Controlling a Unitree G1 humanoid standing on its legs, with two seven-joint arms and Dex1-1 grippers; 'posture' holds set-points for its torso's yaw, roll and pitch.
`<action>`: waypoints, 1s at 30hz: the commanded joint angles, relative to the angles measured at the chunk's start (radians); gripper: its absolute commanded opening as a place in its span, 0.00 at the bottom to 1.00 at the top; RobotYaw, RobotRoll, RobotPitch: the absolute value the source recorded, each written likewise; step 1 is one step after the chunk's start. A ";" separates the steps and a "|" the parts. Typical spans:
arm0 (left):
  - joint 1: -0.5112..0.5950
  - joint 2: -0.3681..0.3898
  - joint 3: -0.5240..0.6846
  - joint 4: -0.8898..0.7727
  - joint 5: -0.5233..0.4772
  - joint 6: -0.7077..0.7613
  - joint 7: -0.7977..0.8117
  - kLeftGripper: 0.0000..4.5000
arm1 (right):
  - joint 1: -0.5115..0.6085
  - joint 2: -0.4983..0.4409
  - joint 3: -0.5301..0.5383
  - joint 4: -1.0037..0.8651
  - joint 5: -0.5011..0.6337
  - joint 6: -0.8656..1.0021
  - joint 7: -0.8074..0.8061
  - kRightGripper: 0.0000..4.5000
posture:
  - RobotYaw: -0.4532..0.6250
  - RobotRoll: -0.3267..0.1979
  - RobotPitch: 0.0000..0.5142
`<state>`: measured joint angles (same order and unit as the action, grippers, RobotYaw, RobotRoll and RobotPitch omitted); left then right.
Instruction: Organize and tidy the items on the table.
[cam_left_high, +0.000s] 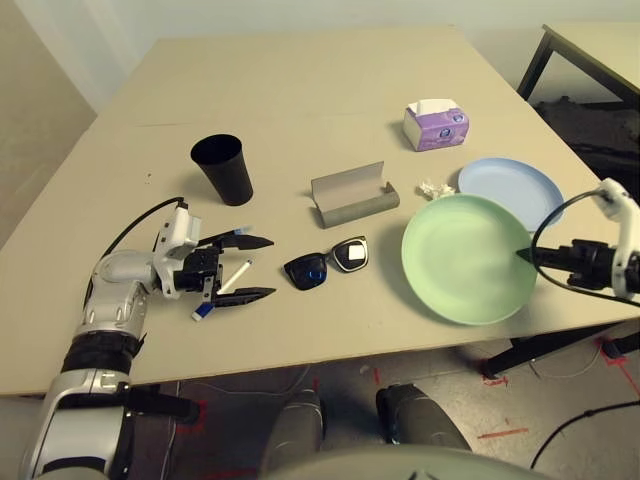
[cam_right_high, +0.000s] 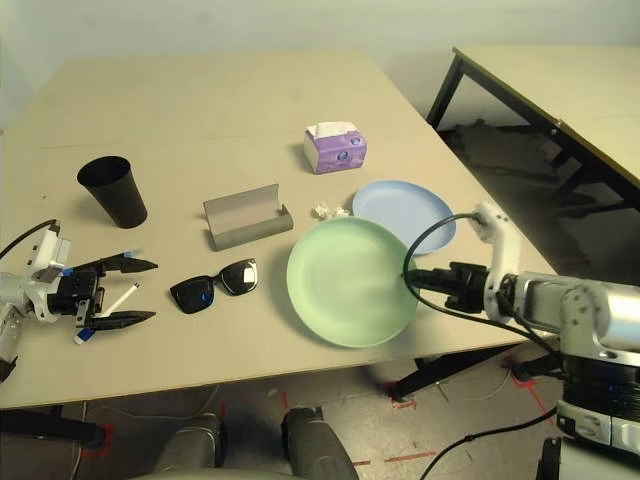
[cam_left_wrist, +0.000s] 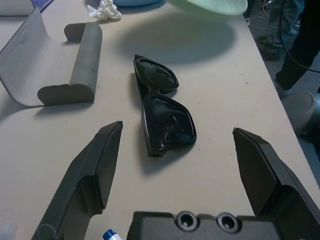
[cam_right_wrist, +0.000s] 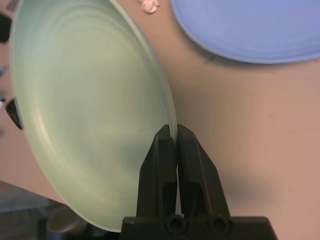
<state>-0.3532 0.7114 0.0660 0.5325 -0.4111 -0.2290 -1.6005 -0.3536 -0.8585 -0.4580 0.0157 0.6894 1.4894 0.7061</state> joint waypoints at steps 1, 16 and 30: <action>-0.019 -0.003 -0.017 0.031 0.024 -0.021 -0.013 1.00 | -0.025 -0.024 -0.041 0.045 -0.012 0.011 -0.032 0.01 | 0.33 0.62 0.13; -0.007 -0.019 -0.010 0.057 0.034 -0.064 -0.013 1.00 | -0.430 -0.045 -0.123 0.657 -0.193 -0.229 -0.309 0.01 | 0.36 0.62 0.12; -0.002 0.006 0.021 0.056 0.021 -0.051 0.003 1.00 | -0.550 -0.092 -0.018 0.899 -0.247 -0.311 -0.228 0.01 | 0.37 0.62 0.19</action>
<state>-0.3625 0.7040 0.0726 0.5873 -0.3884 -0.2866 -1.5987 -0.9022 -0.9334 -0.4855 0.9138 0.4462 1.1657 0.4626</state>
